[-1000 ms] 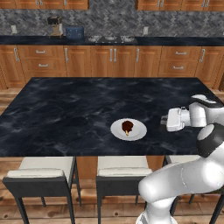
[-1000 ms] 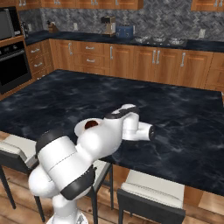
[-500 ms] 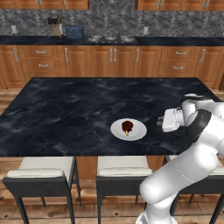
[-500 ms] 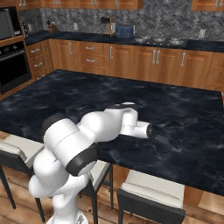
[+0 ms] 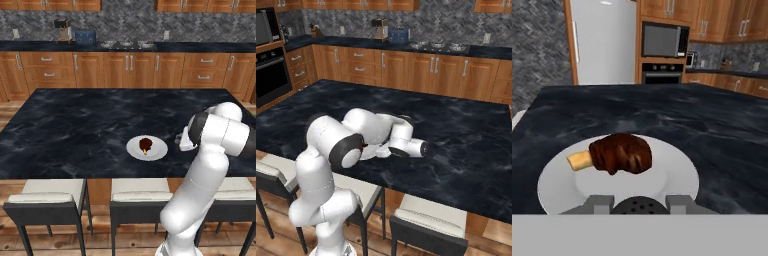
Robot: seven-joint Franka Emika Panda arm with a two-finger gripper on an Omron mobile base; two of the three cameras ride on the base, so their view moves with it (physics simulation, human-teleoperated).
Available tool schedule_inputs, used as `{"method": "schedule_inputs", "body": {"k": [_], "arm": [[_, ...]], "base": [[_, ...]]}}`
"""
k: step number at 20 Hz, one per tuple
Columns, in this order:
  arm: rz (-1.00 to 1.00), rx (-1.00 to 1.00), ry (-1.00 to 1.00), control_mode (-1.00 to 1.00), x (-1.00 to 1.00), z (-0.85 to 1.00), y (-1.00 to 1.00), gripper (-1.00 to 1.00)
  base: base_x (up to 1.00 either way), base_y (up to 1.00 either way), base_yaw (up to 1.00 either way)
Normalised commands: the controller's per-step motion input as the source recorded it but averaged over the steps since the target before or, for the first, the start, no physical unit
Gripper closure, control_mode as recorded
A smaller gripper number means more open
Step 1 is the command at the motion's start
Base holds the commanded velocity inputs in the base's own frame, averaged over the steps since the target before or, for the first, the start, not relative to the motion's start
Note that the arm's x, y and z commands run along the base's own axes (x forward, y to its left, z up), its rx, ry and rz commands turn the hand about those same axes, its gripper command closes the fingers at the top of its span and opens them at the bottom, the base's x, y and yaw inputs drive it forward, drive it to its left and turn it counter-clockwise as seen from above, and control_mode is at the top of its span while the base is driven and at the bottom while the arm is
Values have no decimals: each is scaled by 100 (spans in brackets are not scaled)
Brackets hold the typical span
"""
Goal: Retrieve the shaker from the cabinet and place it next the steak on a plate on the dining table.
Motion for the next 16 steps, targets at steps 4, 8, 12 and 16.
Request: {"method": "schedule_inputs", "body": {"k": [4,8,12,16], "arm": [[0,0,-1,-100,24,-37,-16,100],[1,0,0,-100,23,-31,-22,100],[1,0,0,-100,22,-26,-17,100],[1,0,0,-100,11,-25,0,-100]], "base": [[0,0,0],[0,0,0],[0,0,0],[0,0,0]]}}
